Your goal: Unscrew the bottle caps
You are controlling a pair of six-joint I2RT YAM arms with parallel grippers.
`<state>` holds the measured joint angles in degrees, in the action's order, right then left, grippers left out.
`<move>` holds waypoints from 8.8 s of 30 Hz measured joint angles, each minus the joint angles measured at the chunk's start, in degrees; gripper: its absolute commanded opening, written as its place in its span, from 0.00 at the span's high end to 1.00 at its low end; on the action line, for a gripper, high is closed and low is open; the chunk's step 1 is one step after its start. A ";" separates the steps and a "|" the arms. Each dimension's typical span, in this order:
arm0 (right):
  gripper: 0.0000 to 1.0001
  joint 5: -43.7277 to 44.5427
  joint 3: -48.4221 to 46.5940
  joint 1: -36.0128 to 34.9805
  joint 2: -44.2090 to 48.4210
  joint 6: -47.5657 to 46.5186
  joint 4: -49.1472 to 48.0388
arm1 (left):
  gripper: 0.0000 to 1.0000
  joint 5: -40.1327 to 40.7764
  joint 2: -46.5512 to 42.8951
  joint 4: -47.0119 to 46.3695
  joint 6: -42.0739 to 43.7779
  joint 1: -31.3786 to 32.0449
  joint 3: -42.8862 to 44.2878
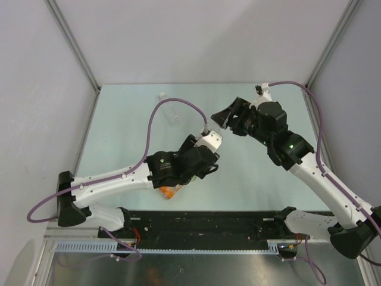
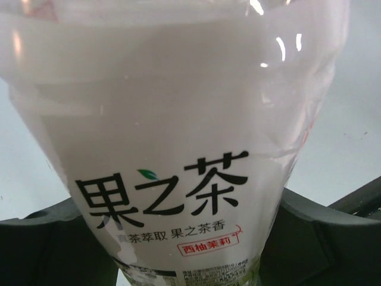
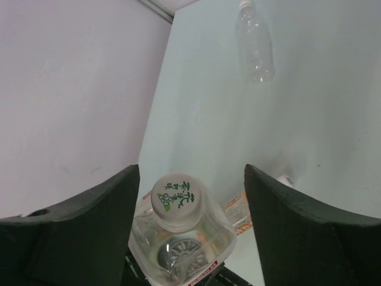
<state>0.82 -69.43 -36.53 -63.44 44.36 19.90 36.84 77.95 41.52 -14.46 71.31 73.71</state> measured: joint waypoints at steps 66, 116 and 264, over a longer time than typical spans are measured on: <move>0.28 -57.88 14.82 18.29 6.16 16.55 -56.98 | 1.00 -34.88 -16.24 -19.74 -0.90 0.02 -9.16; 0.46 -18.53 1.38 6.01 -5.68 1.09 -0.92 | 1.00 0.81 2.97 3.08 -2.10 0.59 -0.44; 1.00 -5.55 11.74 10.84 6.25 -26.49 -4.44 | 0.01 -9.92 -20.70 -10.93 1.38 -0.33 -10.47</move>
<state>-4.73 -57.69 -25.69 -57.19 17.87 15.46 26.92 57.25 30.59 -13.08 70.98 63.24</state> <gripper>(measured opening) 0.379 0.994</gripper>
